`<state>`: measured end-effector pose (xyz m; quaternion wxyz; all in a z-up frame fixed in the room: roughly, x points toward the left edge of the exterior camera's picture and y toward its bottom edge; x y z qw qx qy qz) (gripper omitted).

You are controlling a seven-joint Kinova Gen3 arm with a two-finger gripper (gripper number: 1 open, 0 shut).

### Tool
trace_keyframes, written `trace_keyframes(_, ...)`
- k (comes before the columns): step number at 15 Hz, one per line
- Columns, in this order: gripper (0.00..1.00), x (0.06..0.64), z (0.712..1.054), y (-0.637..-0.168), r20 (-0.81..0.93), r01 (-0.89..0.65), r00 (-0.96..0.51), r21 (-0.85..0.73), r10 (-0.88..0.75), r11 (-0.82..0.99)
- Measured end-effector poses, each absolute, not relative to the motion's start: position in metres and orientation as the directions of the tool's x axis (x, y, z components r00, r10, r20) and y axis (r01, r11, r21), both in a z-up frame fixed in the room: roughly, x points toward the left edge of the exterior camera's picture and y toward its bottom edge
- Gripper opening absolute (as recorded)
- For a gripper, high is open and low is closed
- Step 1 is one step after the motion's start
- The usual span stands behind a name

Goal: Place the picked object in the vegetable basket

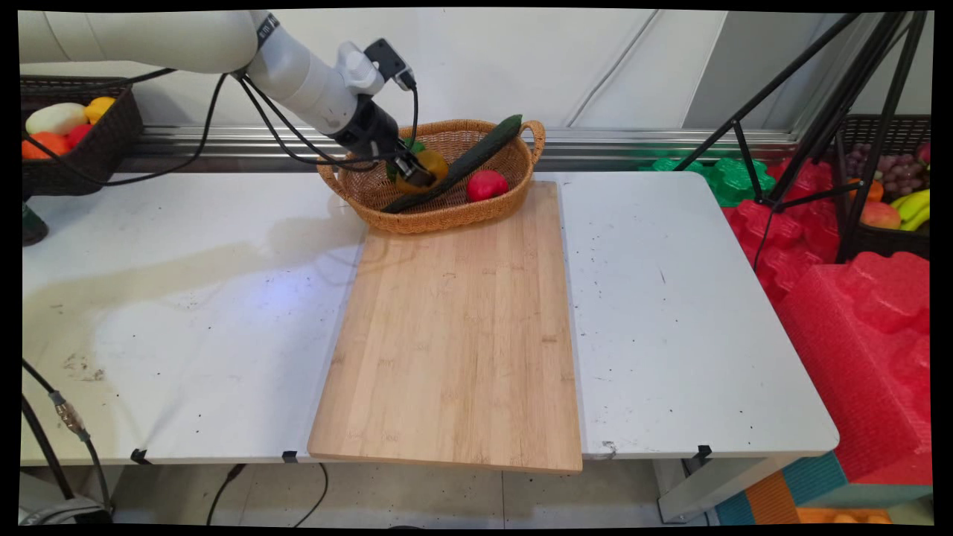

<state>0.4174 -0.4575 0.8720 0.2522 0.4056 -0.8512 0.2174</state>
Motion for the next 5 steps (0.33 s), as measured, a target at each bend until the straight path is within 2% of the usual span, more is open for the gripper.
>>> trace_keyframes(1,0.0,0.4166,0.8697,-0.4591,0.605,-0.795,-0.548,-0.163,-0.578,0.584)
trace_keyframes(2,1.0,0.4157,0.8679,-0.4606,0.605,-0.79,-0.553,-0.161,-0.573,0.592)
trace_keyframes(5,1.0,0.4136,0.8666,-0.4646,0.61,-0.777,-0.563,-0.16,-0.558,0.609)
